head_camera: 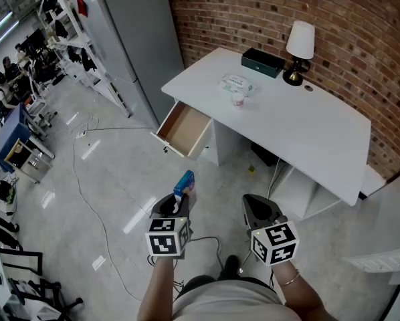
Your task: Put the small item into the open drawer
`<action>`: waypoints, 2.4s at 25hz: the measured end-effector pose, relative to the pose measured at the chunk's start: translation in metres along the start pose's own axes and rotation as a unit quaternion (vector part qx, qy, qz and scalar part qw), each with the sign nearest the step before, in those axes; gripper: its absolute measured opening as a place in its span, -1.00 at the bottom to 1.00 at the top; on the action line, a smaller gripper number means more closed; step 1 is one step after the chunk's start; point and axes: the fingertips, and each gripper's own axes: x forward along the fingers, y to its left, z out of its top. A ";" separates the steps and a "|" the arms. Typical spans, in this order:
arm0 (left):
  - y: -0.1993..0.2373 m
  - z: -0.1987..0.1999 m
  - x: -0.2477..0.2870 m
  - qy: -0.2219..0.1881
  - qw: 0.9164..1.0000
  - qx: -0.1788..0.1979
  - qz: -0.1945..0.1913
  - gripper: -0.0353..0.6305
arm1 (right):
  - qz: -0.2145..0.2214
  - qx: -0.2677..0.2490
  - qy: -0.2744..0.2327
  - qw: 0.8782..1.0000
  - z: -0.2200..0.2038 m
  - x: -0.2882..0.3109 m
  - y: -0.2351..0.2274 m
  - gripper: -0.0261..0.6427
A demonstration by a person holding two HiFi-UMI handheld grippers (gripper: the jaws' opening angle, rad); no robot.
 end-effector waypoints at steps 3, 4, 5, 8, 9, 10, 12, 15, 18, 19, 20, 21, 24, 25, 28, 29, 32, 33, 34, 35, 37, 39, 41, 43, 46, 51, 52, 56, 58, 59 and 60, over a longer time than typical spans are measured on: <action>-0.010 0.003 0.006 0.000 1.000 0.001 0.004 -0.57 | 0.002 -0.006 -0.009 1.000 0.004 -0.005 -0.014 -0.90; -0.014 0.003 0.008 0.000 1.000 0.002 0.005 -0.57 | 0.002 -0.006 -0.012 1.000 0.005 -0.008 -0.018 -0.90; -0.016 0.004 0.008 0.000 1.000 0.001 0.006 -0.57 | 0.004 -0.005 -0.016 1.000 0.006 -0.010 -0.020 -0.90; -0.012 0.007 0.005 -0.003 1.000 -0.003 0.017 -0.57 | 0.014 0.001 -0.028 1.000 0.011 -0.011 -0.018 -0.90; -0.009 0.007 0.003 -0.003 1.000 -0.005 0.022 -0.57 | 0.018 0.002 -0.029 0.999 0.012 -0.009 -0.016 -0.90; -0.006 0.007 0.002 -0.002 1.000 -0.006 0.026 -0.57 | 0.020 0.004 -0.030 0.999 0.012 -0.008 -0.014 -0.90; -0.001 0.006 0.000 0.001 0.999 -0.012 0.031 -0.57 | 0.023 0.004 -0.029 0.999 0.013 -0.006 -0.011 -0.90; 0.007 0.006 0.002 0.005 0.999 -0.016 0.034 -0.57 | 0.029 0.002 -0.026 0.999 0.014 0.002 -0.006 -0.90; 0.019 0.006 0.010 0.009 0.999 -0.016 0.037 -0.57 | 0.034 -0.001 -0.023 0.999 0.016 0.017 -0.002 -0.90; 0.024 0.006 0.014 0.010 0.999 -0.016 0.038 -0.57 | 0.035 -0.001 -0.022 0.999 0.016 0.023 -0.001 -0.90; 0.029 0.006 0.019 0.012 0.999 -0.016 0.038 -0.57 | 0.036 -0.002 -0.021 0.999 0.017 0.029 0.000 -0.90; 0.035 0.007 0.025 0.013 0.999 -0.017 0.038 -0.57 | 0.036 -0.002 -0.021 0.999 0.019 0.036 0.000 -0.90; 0.056 0.013 0.050 0.016 0.999 -0.021 0.038 -0.57 | 0.038 -0.005 -0.021 0.999 0.026 0.063 -0.001 -0.89; 0.064 0.015 0.059 0.018 0.999 -0.022 0.039 -0.57 | 0.037 -0.007 -0.020 0.999 0.030 0.074 -0.002 -0.89; 0.090 0.028 0.093 0.024 0.998 -0.026 0.044 -0.57 | 0.034 -0.010 -0.016 0.999 0.042 0.111 -0.010 -0.89; 0.100 0.034 0.104 0.025 0.998 -0.027 0.045 -0.57 | 0.032 -0.011 -0.016 0.999 0.049 0.126 -0.013 -0.89; 0.133 0.052 0.137 0.026 0.998 -0.032 0.046 -0.57 | 0.029 -0.014 -0.019 0.999 0.066 0.173 -0.020 -0.89; 0.144 0.057 0.147 0.027 0.998 -0.034 0.046 -0.57 | 0.030 -0.013 -0.019 0.999 0.071 0.189 -0.021 -0.89; 0.155 0.062 0.157 0.028 0.998 -0.036 0.047 -0.57 | 0.031 -0.013 -0.019 0.999 0.076 0.205 -0.022 -0.89; 0.166 0.066 0.166 0.029 0.998 -0.038 0.047 -0.57 | 0.030 -0.015 -0.019 0.999 0.081 0.220 -0.022 -0.89; 0.188 0.074 0.185 0.033 0.997 -0.043 0.047 -0.57 | 0.026 -0.021 -0.020 0.999 0.090 0.249 -0.022 -0.89; 0.206 0.081 0.203 0.036 0.997 -0.048 0.045 -0.57 | 0.021 -0.023 -0.020 0.999 0.099 0.275 -0.024 -0.89; 0.222 0.088 0.220 0.036 0.997 -0.049 0.043 -0.57 | 0.018 -0.022 -0.023 0.999 0.107 0.299 -0.026 -0.89; 0.235 0.094 0.237 0.037 0.997 -0.049 0.040 -0.57 | 0.015 -0.021 -0.024 0.999 0.113 0.321 -0.028 -0.89; 0.248 0.097 0.260 0.045 0.997 -0.051 0.027 -0.57 | 0.006 -0.021 -0.019 1.000 0.119 0.344 -0.032 -0.89; 0.258 0.093 0.297 0.058 0.997 -0.044 0.015 -0.57 | -0.004 -0.020 -0.010 1.000 0.119 0.369 -0.043 -0.90; 0.259 0.093 0.304 0.060 0.997 -0.042 0.013 -0.57 | -0.004 -0.018 -0.009 1.000 0.118 0.375 -0.045 -0.90; 0.261 0.086 0.335 0.079 0.996 -0.043 0.006 -0.57 | -0.003 -0.018 -0.003 1.000 0.114 0.396 -0.053 -0.89; 0.264 0.081 0.354 0.089 0.995 -0.040 0.006 -0.57 | 0.000 -0.020 0.000 1.000 0.111 0.408 -0.056 -0.90; 0.267 0.077 0.364 0.093 0.995 -0.036 0.007 -0.57 | 0.003 -0.020 0.002 1.000 0.110 0.415 -0.058 -0.89; 0.269 0.074 0.374 0.099 0.995 -0.031 0.009 -0.57 | 0.006 -0.020 0.005 1.000 0.108 0.421 -0.060 -0.89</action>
